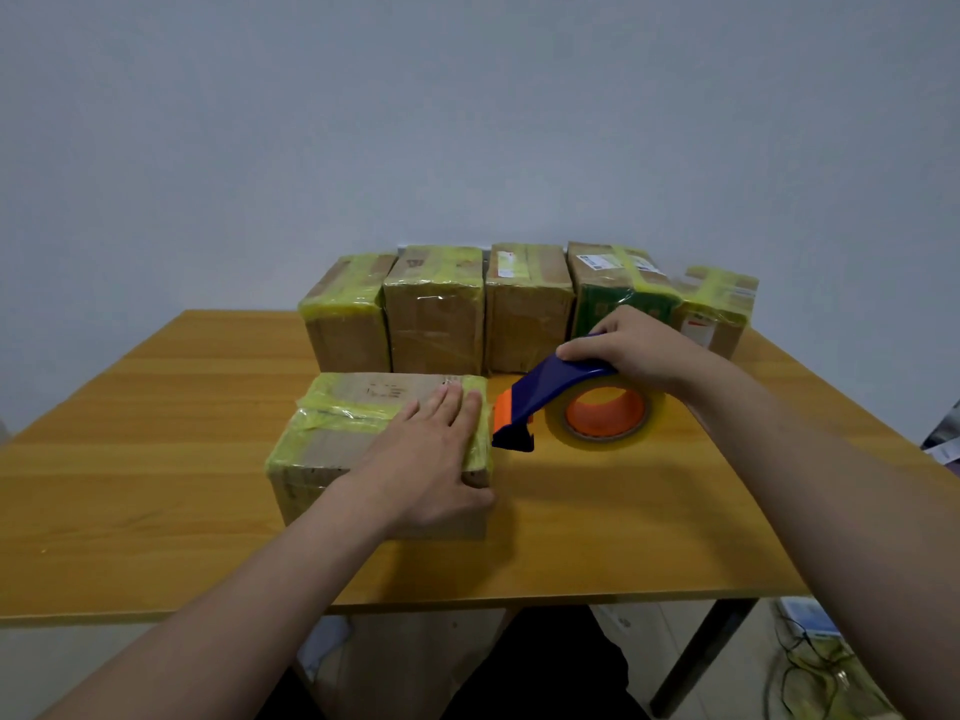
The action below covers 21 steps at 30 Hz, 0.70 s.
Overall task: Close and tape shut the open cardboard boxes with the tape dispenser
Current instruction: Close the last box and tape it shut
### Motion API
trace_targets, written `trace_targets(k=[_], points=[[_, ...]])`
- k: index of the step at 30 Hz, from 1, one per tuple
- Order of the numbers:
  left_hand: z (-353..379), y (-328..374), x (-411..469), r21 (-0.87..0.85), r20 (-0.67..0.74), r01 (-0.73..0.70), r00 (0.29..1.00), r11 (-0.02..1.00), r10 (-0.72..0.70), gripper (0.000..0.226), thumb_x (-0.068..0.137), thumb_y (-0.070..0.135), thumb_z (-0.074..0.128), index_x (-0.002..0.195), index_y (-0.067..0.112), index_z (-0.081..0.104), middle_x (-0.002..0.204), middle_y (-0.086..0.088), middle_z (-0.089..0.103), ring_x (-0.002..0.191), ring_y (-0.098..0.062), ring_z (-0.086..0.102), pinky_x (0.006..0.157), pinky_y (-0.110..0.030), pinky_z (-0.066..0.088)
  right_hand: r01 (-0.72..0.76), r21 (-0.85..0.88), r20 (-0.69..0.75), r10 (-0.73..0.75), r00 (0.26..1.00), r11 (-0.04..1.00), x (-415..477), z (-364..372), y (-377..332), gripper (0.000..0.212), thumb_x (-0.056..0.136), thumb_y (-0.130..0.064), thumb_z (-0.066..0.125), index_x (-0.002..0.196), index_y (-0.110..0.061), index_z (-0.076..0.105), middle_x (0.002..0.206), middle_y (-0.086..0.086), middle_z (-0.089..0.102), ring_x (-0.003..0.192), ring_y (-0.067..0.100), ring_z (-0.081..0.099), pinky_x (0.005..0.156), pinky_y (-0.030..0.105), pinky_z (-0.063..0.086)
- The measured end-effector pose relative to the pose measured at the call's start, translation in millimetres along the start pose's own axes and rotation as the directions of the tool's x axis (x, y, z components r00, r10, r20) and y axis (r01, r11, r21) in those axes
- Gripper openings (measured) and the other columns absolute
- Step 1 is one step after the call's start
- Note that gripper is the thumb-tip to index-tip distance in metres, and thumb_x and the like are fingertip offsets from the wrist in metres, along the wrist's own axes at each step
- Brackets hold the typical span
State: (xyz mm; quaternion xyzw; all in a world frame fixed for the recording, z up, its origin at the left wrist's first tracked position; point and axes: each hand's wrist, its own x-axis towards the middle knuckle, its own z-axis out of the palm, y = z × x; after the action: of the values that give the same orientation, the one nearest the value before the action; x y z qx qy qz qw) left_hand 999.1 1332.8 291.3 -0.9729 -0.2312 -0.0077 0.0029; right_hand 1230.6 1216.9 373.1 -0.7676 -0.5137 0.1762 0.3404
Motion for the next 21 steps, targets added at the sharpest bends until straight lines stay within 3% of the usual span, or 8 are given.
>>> trace_targets(k=[3,8,15,21], points=[[-0.9,-0.3,-1.3,-0.009,0.0,-0.006,1.0,1.0,0.006,0.112,0.092,0.075,0.05,0.163,0.021,-0.016,0.173,-0.006,-0.015,0.16,-0.021,-0.011,0.131,-0.044,0.005,-0.024,-0.083,-0.014,0.023,1.0,0.996,7.6,2.3,-18.5,0.042,0.087,-0.044,0.073,0.065,-0.009,0.067,0.055,0.002,0.054,0.052,0.014,0.046,0.058,0.03,0.038],[-2.2,0.6,-0.9,-0.019,0.009,-0.004,1.0,1.0,0.004,0.112,0.093,0.073,0.052,0.164,0.02,-0.016,0.173,-0.006,-0.014,0.159,-0.021,-0.012,0.131,-0.044,0.005,-0.028,-0.124,-0.016,0.026,1.0,0.992,10.5,3.5,-29.7,0.044,0.085,-0.043,0.075,0.079,0.0,0.073,0.064,0.007,0.061,0.061,0.018,0.053,0.063,0.034,0.043],[-3.5,2.5,-1.8,-0.033,0.025,0.001,1.0,0.999,-0.001,0.111,0.094,0.071,0.053,0.163,0.019,-0.016,0.173,-0.006,-0.015,0.159,-0.022,-0.013,0.131,-0.043,0.002,-0.035,-0.215,-0.018,0.032,0.999,0.976,11.1,6.3,-48.6,0.037,0.081,-0.044,0.077,0.064,-0.013,0.064,0.06,0.002,0.053,0.058,0.017,0.049,0.056,0.03,0.04],[-4.5,3.3,-1.9,-0.019,0.032,-0.001,1.0,1.0,0.002,0.111,0.094,0.072,0.051,0.163,0.017,-0.017,0.172,-0.007,-0.016,0.159,-0.023,-0.013,0.131,-0.044,0.003,-0.119,-0.293,-0.068,0.103,0.992,0.949,16.0,13.7,-55.1,0.038,0.072,-0.051,0.077,0.059,-0.017,0.064,0.059,0.0,0.055,0.058,0.019,0.05,0.059,0.035,0.042]])
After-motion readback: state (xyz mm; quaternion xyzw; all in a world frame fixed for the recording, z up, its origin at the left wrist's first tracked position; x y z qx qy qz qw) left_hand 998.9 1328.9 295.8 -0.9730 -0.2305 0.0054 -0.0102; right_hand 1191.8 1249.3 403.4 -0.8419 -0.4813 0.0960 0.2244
